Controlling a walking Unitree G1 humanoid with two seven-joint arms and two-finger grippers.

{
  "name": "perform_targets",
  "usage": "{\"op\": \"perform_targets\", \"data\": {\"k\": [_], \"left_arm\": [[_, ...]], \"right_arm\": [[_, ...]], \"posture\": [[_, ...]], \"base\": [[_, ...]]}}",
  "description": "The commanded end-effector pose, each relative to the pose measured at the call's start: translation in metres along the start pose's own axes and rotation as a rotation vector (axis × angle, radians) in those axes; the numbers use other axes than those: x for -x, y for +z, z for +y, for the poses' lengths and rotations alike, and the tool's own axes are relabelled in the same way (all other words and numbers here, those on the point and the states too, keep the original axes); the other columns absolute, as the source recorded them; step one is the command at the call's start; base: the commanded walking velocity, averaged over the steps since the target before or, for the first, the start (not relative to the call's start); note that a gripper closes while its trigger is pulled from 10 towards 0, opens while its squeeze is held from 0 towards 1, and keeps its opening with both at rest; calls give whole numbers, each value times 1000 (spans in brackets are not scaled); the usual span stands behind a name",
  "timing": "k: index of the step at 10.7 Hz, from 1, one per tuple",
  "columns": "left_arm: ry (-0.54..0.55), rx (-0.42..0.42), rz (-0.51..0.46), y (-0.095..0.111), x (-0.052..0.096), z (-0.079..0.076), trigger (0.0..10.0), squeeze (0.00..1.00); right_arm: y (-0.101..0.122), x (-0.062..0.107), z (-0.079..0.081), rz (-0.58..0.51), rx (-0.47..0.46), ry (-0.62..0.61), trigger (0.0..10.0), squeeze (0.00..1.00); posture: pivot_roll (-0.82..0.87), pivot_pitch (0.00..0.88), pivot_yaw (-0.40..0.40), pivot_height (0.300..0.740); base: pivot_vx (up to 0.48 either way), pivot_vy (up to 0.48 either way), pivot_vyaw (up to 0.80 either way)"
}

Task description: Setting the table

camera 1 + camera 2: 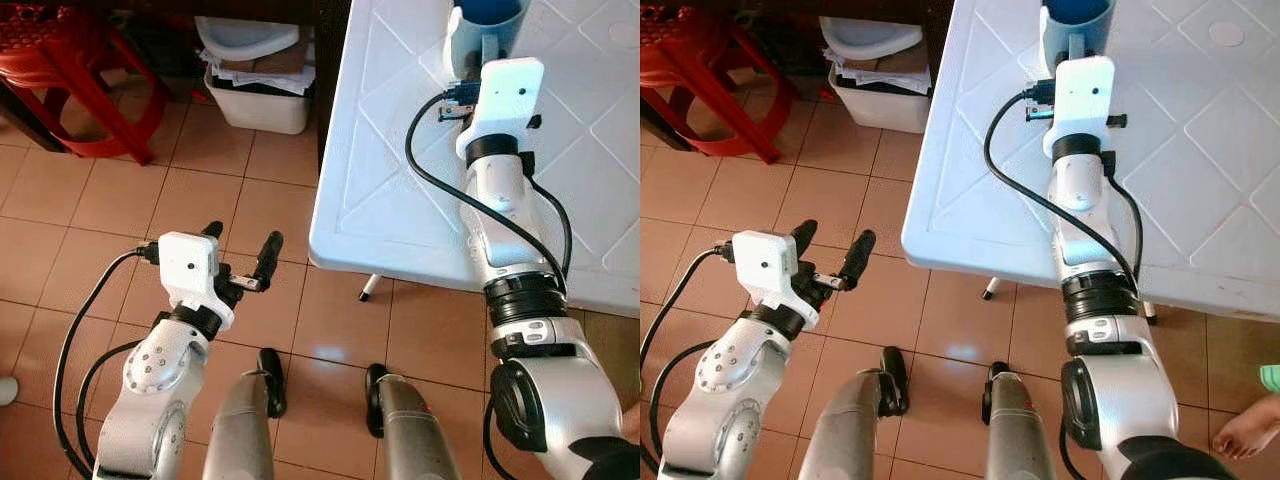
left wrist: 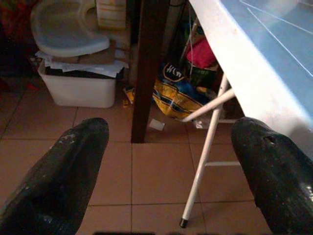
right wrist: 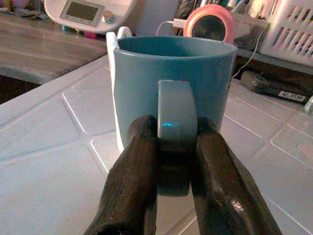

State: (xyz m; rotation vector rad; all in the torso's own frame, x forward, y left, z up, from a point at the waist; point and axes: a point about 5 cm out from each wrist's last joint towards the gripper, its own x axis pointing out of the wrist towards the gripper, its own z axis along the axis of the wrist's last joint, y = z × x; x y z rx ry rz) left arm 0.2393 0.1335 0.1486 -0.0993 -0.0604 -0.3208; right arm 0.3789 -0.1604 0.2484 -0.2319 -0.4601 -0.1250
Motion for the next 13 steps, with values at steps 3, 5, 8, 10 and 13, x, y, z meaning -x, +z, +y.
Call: {"op": "perform_targets", "data": {"k": [3, 5, 8, 10, 13], "left_arm": [[48, 0, 22, -7, -6, 1, 10000, 0], [101, -3, 12, -10, -11, 4, 10000, 0], [99, 24, -14, -12, -21, 2, 10000, 0], [101, 43, -17, -15, -28, 3, 10000, 0], [151, 55, -55, -11, -37, 13, 10000, 0]], "right_arm": [[-6, 7, -2, 17, -20, 8, 0, 0], [-15, 27, -6, 41, -53, 41, 0, 0], [-16, 82, -11, 76, -116, 106, 1882, 0], [-18, 107, -13, 125, -105, 131, 10000, 0], [-20, 110, -24, 159, -78, 86, 10000, 0]], "posture": [[53, 352, 19, 740], [35, 317, -4, 740], [2, 264, -12, 740], [-19, 236, -6, 740], [-23, 203, -10, 740]], "base": [[0, 0, 0], [0, 0, 0], [0, 320, 0], [0, 480, 0], [0, 480, 0]]}}
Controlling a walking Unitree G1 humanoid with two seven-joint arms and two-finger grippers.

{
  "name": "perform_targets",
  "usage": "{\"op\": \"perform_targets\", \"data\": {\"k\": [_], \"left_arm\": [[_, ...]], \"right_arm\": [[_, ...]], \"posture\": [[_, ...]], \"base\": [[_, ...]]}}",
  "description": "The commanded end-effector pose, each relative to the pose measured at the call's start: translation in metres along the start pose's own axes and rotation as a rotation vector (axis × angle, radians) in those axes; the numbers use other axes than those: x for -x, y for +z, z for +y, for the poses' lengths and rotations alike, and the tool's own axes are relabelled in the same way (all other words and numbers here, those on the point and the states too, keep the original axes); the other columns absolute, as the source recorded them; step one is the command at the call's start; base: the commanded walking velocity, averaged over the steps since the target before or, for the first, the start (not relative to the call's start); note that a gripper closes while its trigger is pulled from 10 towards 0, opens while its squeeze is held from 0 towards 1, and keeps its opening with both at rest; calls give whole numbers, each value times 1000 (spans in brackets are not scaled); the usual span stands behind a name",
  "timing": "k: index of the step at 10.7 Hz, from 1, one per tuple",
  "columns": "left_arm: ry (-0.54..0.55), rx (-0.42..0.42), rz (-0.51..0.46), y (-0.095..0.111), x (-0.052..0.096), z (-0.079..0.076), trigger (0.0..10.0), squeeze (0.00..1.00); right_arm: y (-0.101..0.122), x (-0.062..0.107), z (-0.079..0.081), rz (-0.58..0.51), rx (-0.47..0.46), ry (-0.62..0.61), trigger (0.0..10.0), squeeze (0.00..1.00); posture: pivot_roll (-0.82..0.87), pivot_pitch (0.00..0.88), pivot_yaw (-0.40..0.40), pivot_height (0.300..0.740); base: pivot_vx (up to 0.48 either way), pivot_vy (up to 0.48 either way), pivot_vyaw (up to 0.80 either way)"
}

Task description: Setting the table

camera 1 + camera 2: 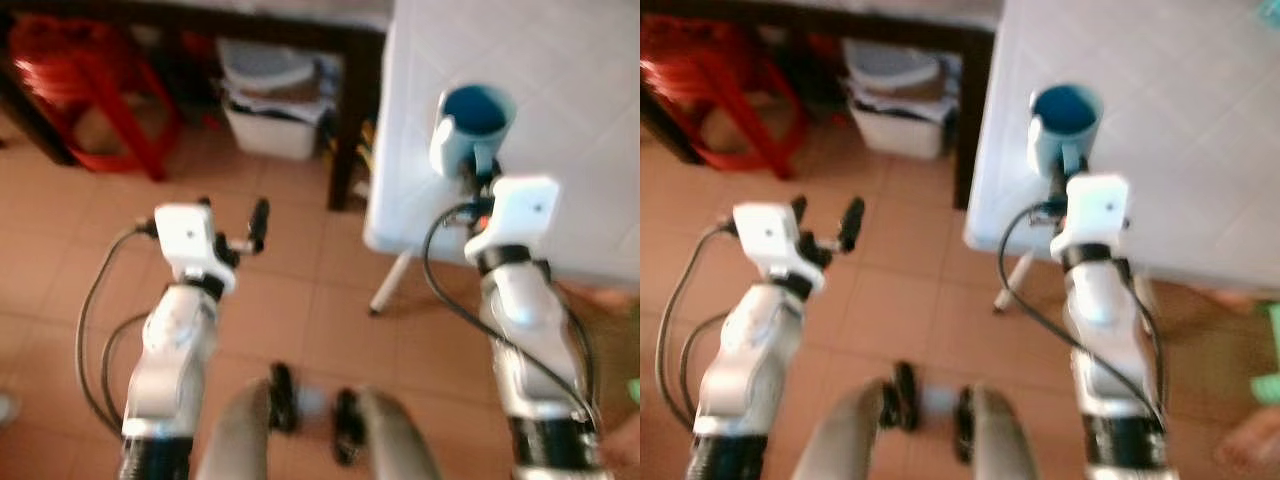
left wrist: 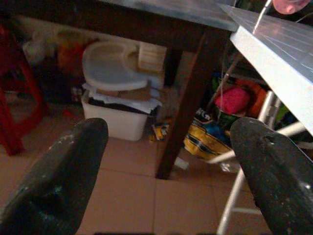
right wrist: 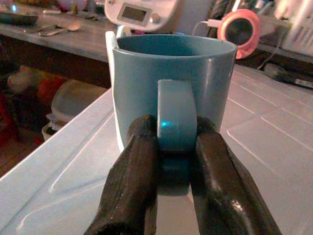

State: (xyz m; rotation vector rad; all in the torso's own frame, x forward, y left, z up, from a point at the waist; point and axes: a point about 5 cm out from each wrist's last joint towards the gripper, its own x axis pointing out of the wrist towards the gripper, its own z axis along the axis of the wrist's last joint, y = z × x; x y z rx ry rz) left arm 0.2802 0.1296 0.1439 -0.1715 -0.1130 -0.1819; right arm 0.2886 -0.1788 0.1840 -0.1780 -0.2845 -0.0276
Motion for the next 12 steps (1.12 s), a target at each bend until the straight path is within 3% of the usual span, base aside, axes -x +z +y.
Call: {"op": "perform_targets", "data": {"k": [1, 4, 5, 6, 7, 9, 11, 12], "left_arm": [[32, -17, 10, -3, 1, 6, 10000, 0], [56, -51, -11, -5, -4, 6, 10000, 0], [85, -43, -17, -4, -7, 9, 10000, 0], [92, -85, -34, -5, -7, 10, 10000, 0], [76, -88, -51, -6, -7, 8, 10000, 0], [69, -90, -16, -14, -4, 8, 10000, 0], [79, -65, 2, -18, -3, 10, 10000, 0], [52, -83, -22, -15, -5, 2, 10000, 0]], "right_arm": [[-1, 4, -3, 12, -13, -18, 10000, 0], [-10, 8, 1, 60, 15, -63, 10000, 0], [-17, 13, 2, 85, 15, -70, 10000, 0], [-29, 25, 7, 116, -58, -53, 10000, 0], [-36, 32, 6, 135, -21, -59, 10000, 0], [-47, 41, 13, 206, -100, -7, 10000, 0], [-54, 49, 19, 228, -86, -2, 10000, 0], [-44, 43, 23, 173, -73, 19, 10000, 0]], "posture": [[-22, 195, -10, 740], [-34, 129, -2, 740], [-33, 112, -1, 740], [-45, 92, 1, 740], [-48, 90, 0, 740], [-54, 120, 15, 740], [-51, 132, 18, 740], [-58, 130, 21, 740]], "base": [[0, 480, 0], [0, 480, 0], [0, 480, 0], [0, 480, 0], [281, 390, 0], [480, 0, 0], [480, 0, 0], [480, 0, 0]]}}
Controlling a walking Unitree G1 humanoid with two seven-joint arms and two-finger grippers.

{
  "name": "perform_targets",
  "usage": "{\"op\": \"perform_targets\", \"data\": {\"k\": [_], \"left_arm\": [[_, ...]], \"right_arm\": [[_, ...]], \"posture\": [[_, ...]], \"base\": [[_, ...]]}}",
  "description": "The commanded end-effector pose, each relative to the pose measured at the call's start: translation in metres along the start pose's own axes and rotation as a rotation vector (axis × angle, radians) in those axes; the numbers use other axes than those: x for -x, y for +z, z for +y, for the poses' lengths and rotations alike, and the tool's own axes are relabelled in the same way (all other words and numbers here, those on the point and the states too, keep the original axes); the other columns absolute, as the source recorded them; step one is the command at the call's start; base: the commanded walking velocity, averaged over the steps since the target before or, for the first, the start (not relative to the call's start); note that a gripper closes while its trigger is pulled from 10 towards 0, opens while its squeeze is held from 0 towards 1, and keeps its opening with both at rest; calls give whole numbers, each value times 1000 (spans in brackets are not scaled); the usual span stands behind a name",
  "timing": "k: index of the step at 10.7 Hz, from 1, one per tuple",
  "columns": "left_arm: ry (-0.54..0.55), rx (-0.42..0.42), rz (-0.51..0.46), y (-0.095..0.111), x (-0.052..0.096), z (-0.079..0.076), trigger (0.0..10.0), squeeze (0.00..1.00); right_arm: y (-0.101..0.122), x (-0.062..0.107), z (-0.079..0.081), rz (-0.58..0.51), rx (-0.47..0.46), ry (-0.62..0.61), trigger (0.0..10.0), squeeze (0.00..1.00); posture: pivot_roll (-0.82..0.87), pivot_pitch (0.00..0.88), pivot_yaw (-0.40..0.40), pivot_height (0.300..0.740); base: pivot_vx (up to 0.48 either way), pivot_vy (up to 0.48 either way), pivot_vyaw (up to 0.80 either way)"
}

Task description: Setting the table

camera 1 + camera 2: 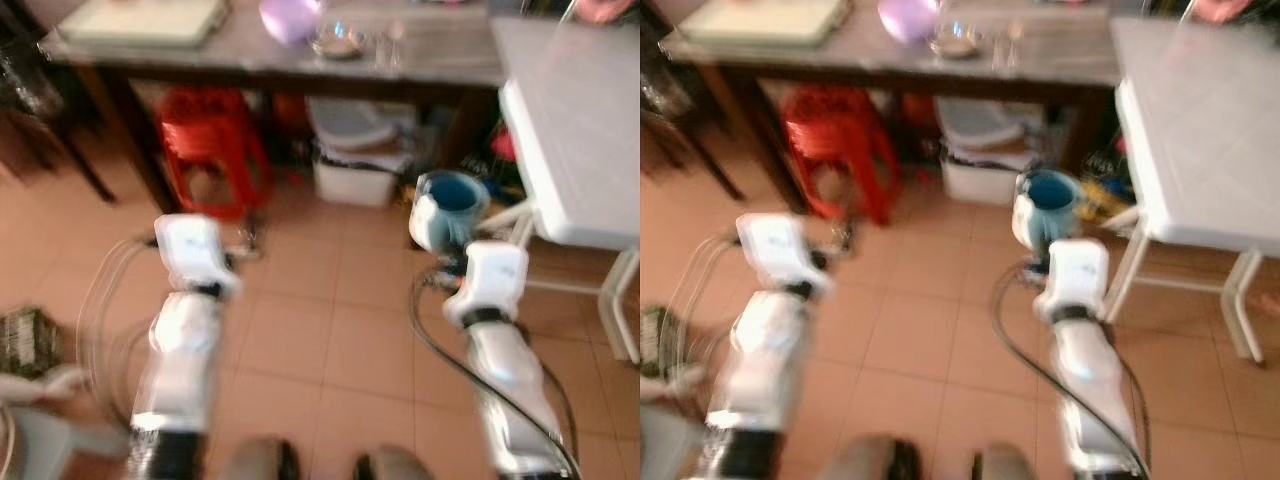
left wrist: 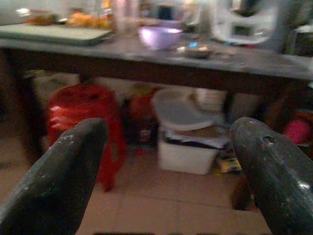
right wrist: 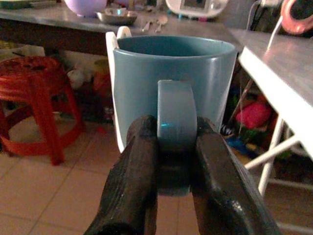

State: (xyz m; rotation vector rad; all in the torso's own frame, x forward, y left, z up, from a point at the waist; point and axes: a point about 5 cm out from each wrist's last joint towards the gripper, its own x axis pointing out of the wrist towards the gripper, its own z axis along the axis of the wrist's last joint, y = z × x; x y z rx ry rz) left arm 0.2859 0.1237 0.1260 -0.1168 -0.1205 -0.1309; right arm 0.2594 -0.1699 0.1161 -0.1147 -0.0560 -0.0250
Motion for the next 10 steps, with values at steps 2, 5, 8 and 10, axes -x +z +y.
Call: {"op": "perform_targets", "data": {"k": [2, 5, 8, 10], "left_arm": [[-47, -16, -35, 7, -6, -11, 10000, 0], [-57, 1, -41, 8, -6, -13, 10000, 0], [-159, -3, -42, 8, -4, -25, 10000, 0], [-165, -2, -36, 6, -2, -26, 10000, 0]], "right_arm": [[24, -16, 6, -113, 17, 25, 10000, 0], [27, -22, -3, -128, 20, -2, 10000, 0], [30, -25, 2, -138, 10, 8, 10000, 0], [31, -28, 0, -137, 0, 3, 10000, 0]], "posture": [[-64, 136, 24, 740], [-64, 138, 26, 740], [-64, 147, 27, 740], [-67, 147, 26, 740]], "base": [[480, 0, 0], [480, 0, 0], [474, 0, 0], [463, 0, 0]]}}
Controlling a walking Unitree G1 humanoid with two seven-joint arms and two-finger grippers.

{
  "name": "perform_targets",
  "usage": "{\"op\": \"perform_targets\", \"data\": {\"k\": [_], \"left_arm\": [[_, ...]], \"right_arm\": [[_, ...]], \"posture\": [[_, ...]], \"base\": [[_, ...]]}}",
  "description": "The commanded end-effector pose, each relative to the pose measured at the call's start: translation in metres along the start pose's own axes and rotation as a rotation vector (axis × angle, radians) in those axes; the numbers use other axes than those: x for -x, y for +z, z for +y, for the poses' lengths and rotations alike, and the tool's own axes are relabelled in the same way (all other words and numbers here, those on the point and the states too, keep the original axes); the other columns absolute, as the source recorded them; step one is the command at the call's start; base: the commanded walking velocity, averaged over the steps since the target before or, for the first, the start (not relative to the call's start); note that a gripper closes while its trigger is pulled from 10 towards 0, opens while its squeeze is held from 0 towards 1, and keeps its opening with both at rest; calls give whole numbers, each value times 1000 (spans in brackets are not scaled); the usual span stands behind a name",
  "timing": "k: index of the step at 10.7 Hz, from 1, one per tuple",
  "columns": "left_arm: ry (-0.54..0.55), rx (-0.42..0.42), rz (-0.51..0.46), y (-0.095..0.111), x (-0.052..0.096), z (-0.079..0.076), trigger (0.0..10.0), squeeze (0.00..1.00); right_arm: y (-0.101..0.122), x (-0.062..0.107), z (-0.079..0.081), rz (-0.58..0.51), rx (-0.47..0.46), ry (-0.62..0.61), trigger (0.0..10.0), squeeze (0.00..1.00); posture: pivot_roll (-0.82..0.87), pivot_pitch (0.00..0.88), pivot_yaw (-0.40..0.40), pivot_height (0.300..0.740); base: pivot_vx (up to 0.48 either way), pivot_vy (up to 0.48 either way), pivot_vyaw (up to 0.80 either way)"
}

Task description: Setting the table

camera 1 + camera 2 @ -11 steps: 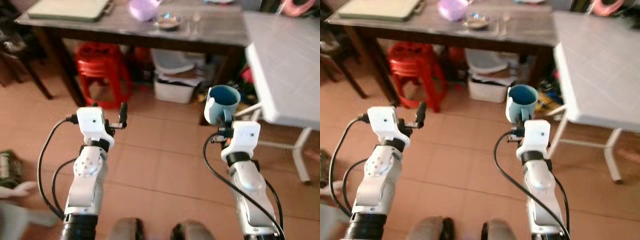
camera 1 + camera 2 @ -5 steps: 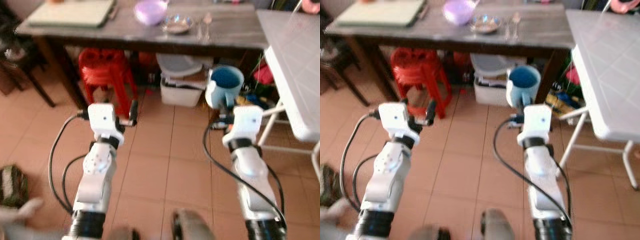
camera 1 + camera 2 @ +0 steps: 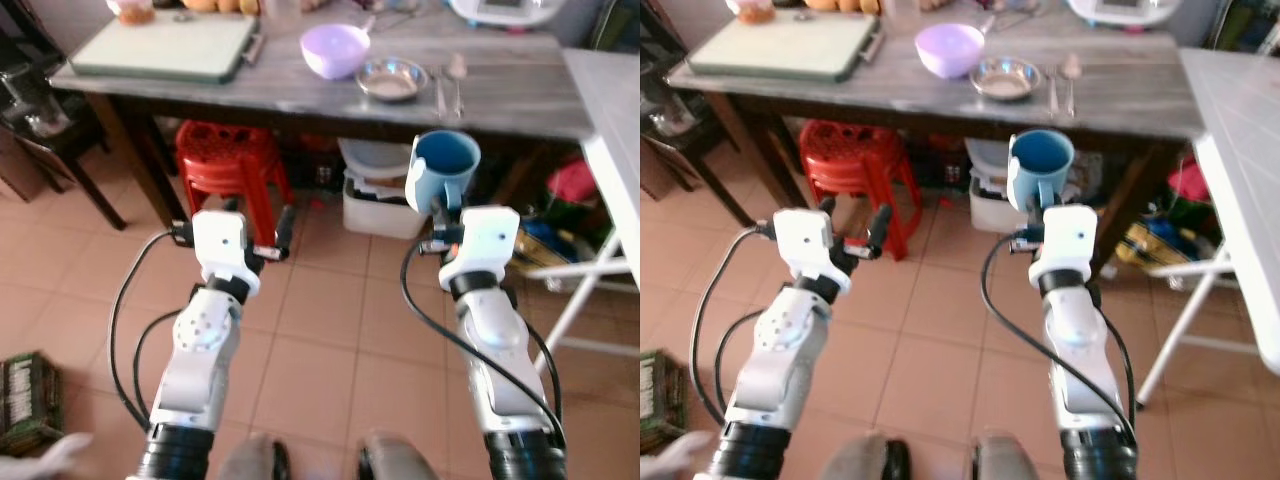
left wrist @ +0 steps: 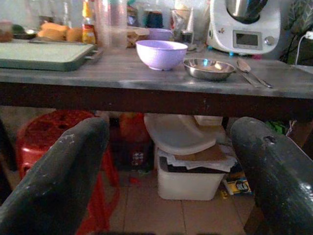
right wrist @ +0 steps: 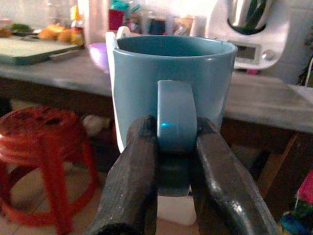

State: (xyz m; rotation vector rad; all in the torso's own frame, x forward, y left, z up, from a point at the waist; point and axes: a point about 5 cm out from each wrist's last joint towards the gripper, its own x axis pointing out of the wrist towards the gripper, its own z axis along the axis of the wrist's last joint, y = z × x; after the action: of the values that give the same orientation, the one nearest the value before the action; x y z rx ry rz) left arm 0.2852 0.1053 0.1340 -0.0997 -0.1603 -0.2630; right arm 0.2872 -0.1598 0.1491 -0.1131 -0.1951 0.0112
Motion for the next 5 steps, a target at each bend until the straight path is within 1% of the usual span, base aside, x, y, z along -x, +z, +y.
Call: {"op": "perform_targets", "data": {"k": [1, 3, 5], "left_arm": [[-33, 15, -2, -1, 1, -8, 10000, 0], [-39, 36, 5, -4, 4, -12, 10000, 0], [-34, 56, 25, -10, 6, -13, 10000, 0]], "right_arm": [[-1, 0, -9, 4, 7, -30, 10000, 0], [-2, -3, -5, 5, 1, -29, 10000, 0], [-7, -3, -6, 18, -9, -38, 10000, 0]], "posture": [[-68, 147, 22, 740], [-76, 140, 37, 740], [-62, 133, 43, 740]], "base": [[465, 0, 0], [459, 0, 0], [450, 0, 0]]}}
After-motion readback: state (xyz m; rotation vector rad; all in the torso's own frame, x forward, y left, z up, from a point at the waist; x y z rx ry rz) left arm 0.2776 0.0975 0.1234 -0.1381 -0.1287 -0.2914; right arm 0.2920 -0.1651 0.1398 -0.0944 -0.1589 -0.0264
